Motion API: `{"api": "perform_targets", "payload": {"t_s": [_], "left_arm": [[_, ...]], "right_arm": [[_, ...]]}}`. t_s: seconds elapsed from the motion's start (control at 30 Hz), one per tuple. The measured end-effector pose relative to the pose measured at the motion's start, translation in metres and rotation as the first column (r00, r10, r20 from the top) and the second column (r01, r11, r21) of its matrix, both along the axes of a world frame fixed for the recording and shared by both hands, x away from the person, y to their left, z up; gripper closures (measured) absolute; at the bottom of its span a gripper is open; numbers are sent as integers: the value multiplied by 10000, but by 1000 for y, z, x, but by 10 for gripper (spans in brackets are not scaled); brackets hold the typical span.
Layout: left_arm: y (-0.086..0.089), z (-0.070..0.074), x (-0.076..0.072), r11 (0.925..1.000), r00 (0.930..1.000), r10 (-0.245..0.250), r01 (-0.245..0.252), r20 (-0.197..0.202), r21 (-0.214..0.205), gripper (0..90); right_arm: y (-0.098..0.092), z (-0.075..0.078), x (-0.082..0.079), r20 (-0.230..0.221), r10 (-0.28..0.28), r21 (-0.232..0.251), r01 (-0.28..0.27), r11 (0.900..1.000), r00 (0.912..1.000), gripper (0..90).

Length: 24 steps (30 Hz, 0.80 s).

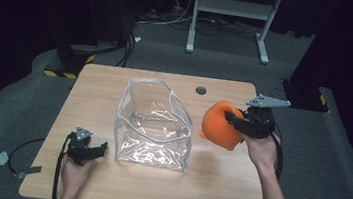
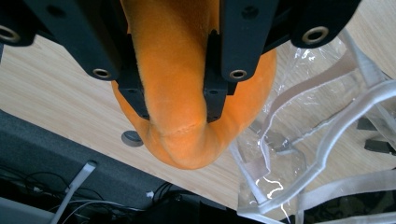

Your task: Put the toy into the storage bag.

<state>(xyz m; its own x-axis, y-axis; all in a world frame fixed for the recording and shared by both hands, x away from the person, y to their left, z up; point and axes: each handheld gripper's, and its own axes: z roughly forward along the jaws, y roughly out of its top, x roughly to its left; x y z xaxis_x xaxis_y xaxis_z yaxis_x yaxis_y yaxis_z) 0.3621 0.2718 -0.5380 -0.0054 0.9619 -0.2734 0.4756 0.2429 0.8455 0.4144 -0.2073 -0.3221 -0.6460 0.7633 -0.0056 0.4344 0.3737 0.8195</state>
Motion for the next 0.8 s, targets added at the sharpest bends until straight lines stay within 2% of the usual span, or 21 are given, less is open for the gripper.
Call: {"api": "perform_targets", "payload": {"t_s": [0.47,0.8], "left_arm": [[0,0,0,10000,10000,-7,7,-20,15,219],[0,0,0,10000,10000,1,-1,2,-1,219]], "right_arm": [[12,27,-7,408,310,-153,-304,9994,9987,698],[19,38,-6,541,511,-2,-511,9987,9972,698]]}}
